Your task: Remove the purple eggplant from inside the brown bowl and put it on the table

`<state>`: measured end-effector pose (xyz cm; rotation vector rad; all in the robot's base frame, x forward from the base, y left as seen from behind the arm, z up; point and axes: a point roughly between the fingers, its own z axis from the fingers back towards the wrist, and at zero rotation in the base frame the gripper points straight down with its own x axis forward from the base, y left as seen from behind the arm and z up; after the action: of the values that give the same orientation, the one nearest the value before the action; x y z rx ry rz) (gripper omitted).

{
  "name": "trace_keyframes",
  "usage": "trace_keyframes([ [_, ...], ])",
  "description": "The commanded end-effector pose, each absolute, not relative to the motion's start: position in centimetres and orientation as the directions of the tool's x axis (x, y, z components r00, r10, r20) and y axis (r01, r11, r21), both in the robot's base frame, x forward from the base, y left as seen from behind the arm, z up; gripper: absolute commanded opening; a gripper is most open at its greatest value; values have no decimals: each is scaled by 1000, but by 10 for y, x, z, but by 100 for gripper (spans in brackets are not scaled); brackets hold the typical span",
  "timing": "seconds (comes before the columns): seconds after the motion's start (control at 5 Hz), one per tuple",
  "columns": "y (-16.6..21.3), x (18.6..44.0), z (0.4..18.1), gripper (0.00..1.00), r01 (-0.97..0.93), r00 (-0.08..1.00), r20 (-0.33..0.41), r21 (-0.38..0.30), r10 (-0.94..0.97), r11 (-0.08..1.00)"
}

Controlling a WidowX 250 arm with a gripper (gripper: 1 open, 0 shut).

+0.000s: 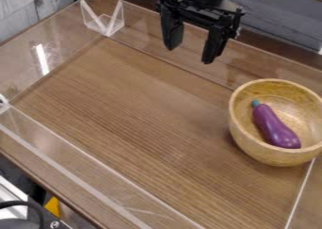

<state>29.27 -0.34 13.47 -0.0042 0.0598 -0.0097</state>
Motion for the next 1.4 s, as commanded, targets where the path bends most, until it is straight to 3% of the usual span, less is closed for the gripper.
trace_keyframes([
  [0.0, -1, 288, 134, 100, 58, 996, -73, -8, -58, 998],
  [0.8, -54, 269, 132, 100, -99, 994, -51, -64, 96, 993],
  [1.2, -104, 273, 141, 100, -368, 929, -15, -113, 369, 923],
])
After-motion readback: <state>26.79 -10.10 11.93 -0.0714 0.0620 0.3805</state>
